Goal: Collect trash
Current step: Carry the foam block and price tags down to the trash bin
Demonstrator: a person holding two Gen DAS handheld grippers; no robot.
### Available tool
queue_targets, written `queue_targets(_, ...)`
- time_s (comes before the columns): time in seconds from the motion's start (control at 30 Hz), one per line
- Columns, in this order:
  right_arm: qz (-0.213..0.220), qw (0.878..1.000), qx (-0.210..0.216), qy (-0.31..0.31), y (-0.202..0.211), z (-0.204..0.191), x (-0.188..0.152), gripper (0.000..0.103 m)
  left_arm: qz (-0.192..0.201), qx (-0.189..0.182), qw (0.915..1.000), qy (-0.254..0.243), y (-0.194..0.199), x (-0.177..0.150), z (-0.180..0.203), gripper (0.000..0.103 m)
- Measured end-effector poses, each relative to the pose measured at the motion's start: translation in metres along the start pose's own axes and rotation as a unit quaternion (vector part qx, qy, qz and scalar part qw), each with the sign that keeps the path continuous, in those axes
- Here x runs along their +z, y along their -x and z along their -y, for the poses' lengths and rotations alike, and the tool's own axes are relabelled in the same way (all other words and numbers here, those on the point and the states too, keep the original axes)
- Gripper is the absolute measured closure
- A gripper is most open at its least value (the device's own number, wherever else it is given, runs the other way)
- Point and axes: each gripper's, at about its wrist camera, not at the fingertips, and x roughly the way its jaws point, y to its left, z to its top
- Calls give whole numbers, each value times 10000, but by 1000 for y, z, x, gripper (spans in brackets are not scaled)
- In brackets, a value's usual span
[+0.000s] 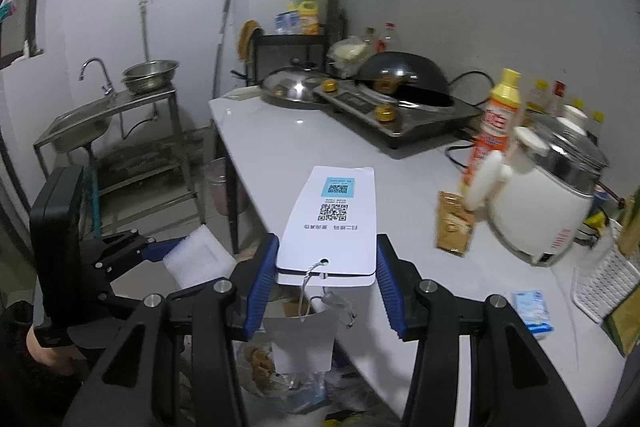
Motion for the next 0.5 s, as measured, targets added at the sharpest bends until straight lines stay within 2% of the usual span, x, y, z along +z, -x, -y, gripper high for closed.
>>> queue_targets(0.27, -229, 9988, 375, 225, -28, -44, -8, 57, -53, 247, 9993, 293, 12, -24, -40, 42)
queue_targets(0.5, -393, 9975, 454, 363, -56, -75, -17, 57, -169, 395, 9980, 469, 13, -46, -69, 42)
